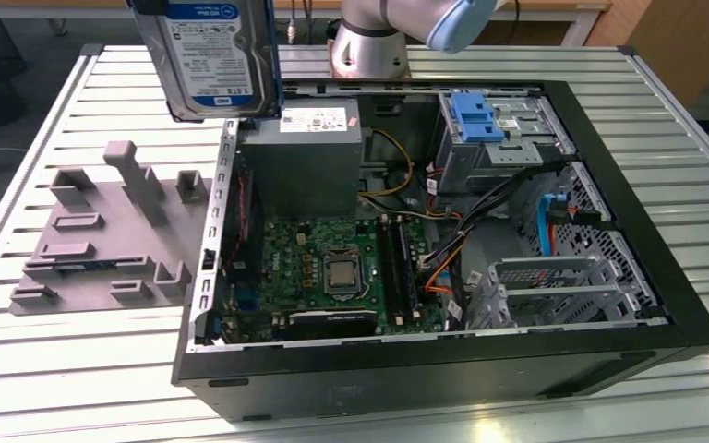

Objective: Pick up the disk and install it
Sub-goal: 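Pick up the disk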

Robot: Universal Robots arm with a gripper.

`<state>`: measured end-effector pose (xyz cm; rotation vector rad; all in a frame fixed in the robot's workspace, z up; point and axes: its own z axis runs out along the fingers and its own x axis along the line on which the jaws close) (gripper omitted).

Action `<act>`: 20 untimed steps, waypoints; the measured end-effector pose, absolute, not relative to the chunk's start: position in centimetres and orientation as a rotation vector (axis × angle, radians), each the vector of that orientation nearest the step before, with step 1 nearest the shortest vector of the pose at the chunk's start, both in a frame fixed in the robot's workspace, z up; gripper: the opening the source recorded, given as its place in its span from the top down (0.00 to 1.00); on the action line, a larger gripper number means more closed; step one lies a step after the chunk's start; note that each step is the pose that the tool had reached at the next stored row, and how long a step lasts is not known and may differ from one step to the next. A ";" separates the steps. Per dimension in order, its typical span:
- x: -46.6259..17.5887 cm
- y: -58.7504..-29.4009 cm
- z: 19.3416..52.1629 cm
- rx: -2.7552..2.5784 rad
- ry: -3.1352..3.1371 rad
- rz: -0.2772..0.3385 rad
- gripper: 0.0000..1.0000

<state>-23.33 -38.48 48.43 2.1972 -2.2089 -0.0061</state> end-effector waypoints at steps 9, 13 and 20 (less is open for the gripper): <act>-20.8 -38.5 48.4 2.197 -2.209 -0.006 0.64; -19.6 -38.5 48.4 2.197 -2.209 -0.006 0.64; -18.8 -38.5 48.4 2.197 -2.209 -0.006 0.64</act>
